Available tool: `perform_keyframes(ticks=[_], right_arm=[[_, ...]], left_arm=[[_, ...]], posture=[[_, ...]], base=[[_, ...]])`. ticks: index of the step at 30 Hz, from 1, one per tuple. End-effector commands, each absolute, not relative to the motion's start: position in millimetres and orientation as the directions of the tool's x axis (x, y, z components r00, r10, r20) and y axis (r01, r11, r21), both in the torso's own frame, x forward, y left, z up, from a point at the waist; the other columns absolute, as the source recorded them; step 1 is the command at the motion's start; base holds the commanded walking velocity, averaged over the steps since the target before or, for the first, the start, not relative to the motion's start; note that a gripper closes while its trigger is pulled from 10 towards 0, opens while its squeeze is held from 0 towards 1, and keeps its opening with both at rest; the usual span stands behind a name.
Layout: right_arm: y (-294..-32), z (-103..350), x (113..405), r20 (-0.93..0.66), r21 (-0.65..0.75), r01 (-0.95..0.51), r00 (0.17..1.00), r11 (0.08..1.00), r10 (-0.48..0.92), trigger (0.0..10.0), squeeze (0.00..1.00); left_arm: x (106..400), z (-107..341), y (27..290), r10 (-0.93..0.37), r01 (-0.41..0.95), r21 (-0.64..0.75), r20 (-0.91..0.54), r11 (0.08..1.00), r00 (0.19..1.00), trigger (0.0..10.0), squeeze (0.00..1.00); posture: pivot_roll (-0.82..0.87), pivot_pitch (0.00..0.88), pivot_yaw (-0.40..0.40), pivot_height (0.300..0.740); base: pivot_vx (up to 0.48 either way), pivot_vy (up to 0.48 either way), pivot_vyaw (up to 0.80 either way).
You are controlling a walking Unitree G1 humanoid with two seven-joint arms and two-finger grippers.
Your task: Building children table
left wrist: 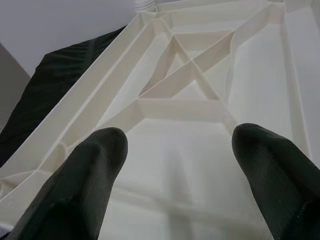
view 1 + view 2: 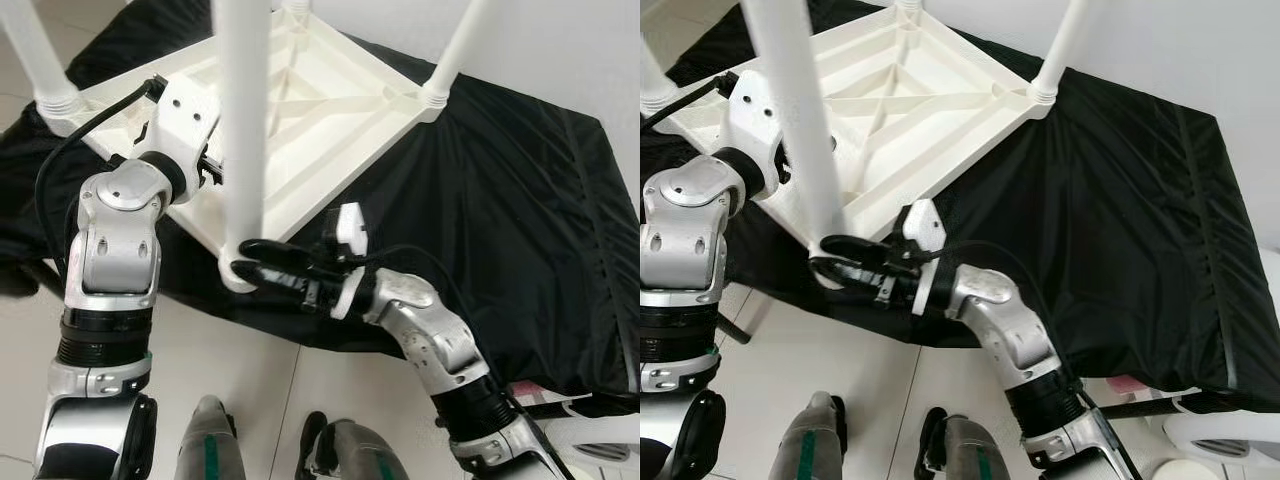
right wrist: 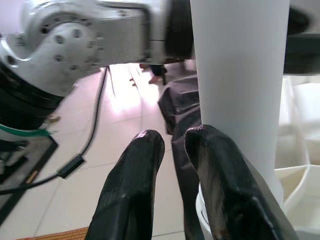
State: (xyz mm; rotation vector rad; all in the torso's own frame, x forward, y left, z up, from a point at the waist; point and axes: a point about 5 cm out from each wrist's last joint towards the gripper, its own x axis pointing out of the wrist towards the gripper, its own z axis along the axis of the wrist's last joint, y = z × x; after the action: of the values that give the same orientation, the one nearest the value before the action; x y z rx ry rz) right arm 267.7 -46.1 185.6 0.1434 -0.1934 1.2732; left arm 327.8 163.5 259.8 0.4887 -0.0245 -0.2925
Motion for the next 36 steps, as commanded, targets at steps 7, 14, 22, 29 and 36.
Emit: perform_keyframes(ticks=[7,14,22,29,36], right_arm=[[-109.8,200.9,293.0,0.305,0.021,-0.768,0.614,0.64,0.728,10.0,0.0],[-138.9,205.2,293.5,0.319,0.02,-0.67,0.708,0.743,0.63,10.0,0.0],[-161.2,211.7,298.0,0.333,-0.002,-0.615,0.743,0.788,0.58,10.0,0.0],[-150.3,210.3,288.2,0.313,0.044,-0.707,0.681,0.706,0.662,10.0,0.0],[-146.2,193.6,279.8,0.239,0.065,-0.752,0.65,0.656,0.721,10.0,0.0]], left_arm=[[325.2,259.9,166.1,-0.244,0.233,0.458,-0.036,0.858,0.969,10.0,0.0],[323.7,256.7,171.8,-0.23,0.228,0.464,-0.053,0.856,0.972,10.0,0.0],[324.4,256.7,176.3,-0.213,0.207,0.507,-0.047,0.837,0.976,10.0,0.0],[318.6,248.0,173.3,-0.242,0.254,0.458,-0.088,0.852,0.966,10.0,0.0],[315.8,238.3,165.2,-0.283,0.303,0.464,-0.113,0.833,0.952,10.0,0.0]], posture=[[0.17,0.159,-0.138,0.74],[0.17,0.165,-0.13,0.74],[0.16,0.17,-0.111,0.74],[0.16,0.172,-0.105,0.74],[0.15,0.174,-0.104,0.74]], base=[[0.0,0.0,0.0],[0.0,0.0,0.0],[0.0,0.0,0.0],[0.0,0.0,0.0],[0.0,0.0,0.0]])
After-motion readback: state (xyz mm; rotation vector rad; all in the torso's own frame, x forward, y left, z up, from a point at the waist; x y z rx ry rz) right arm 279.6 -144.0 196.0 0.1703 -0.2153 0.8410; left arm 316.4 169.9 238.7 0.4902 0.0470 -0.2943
